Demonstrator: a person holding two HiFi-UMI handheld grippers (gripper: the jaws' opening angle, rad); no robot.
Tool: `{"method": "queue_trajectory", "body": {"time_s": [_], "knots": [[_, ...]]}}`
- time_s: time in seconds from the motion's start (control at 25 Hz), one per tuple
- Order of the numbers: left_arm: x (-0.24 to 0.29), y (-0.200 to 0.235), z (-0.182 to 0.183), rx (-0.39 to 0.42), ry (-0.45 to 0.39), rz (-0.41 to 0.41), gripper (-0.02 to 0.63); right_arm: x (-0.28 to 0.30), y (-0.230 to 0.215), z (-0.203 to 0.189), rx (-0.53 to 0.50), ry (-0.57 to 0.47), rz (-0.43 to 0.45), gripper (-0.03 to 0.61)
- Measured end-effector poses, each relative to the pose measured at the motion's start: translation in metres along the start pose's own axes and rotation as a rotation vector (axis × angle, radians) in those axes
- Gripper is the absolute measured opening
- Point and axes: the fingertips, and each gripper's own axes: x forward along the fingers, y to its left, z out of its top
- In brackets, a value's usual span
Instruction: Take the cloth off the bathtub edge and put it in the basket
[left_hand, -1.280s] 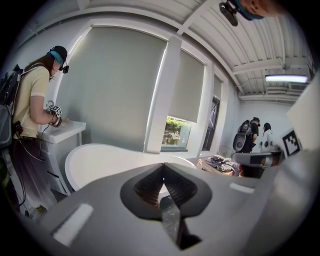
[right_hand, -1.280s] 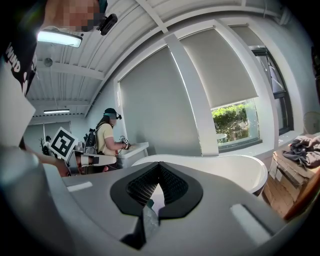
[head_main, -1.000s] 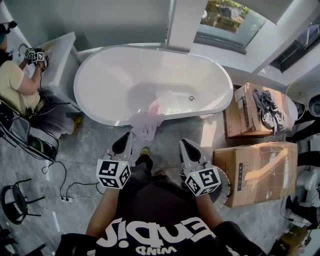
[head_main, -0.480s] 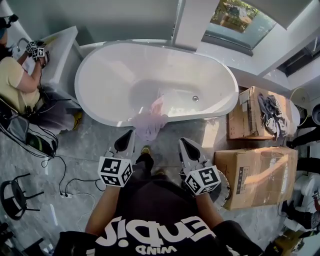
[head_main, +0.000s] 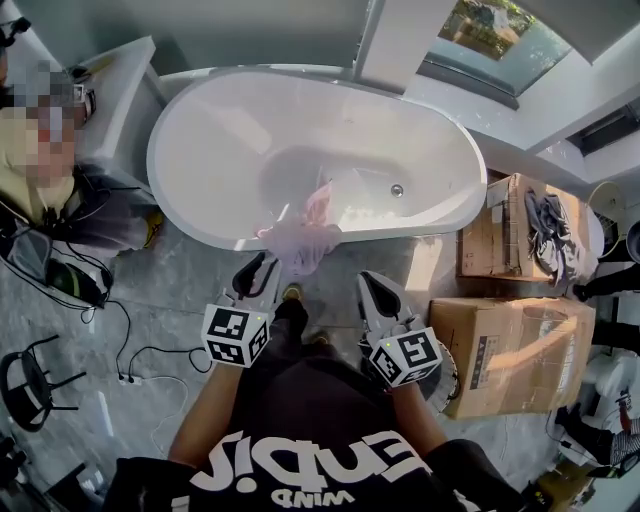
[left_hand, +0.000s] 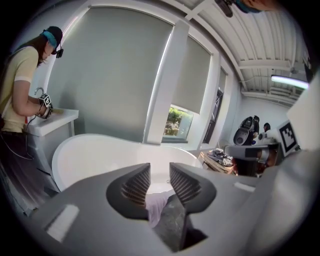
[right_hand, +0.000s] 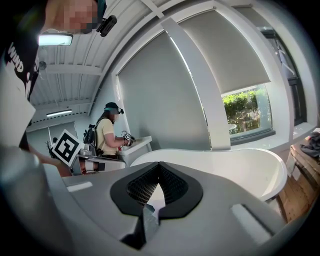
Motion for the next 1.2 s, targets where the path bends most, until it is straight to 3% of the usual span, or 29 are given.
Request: {"method": "queue_trajectory", "body": {"time_s": [0.24, 0.36, 1.2], "knots": [[0.026, 0.008, -0.011, -0.012, 0.068, -0.009, 0.196, 0.021, -0.009, -0.005, 0.013, 0.024, 0.007, 0.006], [0.036, 0.009, -0.020, -0.022, 0.106, -0.023, 0.229, 0.030, -0.011, -0.010, 0.022, 0.045, 0.012, 0.006], [0.094, 0.053, -0.085, -0.080, 0.283, -0.021, 0.270, 0.077, -0.023, -0.045, 0.042, 0.156, -0.002, 0.006]]}}
